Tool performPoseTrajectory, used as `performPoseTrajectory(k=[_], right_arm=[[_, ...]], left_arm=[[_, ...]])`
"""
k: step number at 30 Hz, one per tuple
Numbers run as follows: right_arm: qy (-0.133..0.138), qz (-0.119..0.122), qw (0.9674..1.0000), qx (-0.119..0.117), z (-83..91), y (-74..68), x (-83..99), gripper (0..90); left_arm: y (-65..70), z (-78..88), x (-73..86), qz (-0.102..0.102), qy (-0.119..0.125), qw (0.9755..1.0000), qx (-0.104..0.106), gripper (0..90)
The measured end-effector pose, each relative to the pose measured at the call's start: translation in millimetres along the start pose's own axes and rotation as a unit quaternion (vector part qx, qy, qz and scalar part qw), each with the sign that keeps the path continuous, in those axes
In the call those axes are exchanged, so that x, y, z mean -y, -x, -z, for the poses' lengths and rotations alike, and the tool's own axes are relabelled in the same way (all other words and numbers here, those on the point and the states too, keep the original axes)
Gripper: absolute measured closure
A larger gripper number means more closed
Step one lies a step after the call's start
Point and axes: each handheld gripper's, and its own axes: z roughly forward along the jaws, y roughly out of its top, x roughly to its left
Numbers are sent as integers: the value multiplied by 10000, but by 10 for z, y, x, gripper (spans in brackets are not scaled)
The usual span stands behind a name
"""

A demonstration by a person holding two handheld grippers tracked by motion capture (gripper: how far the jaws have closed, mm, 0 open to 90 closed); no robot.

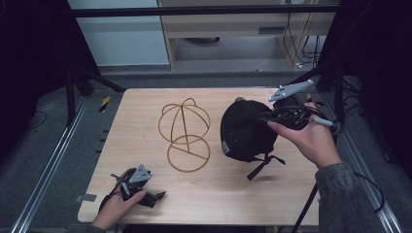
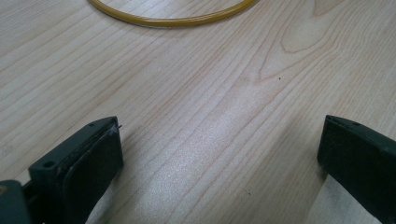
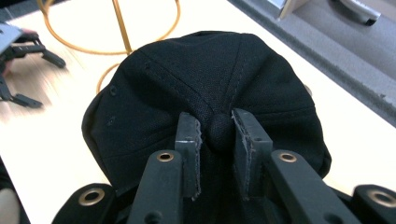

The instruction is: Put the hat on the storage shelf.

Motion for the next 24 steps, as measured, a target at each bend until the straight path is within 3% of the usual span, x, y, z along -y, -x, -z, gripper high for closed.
performPoseTrajectory(k=[5,24], right_arm=[[238,22,9997,3,113,-54,-75,737],[683,63,9976,-39,276,-186,-206,738]], left_arm=[[0,0,0,1,0,10000,0,0],[0,0,0,2,0,10000,2,0]])
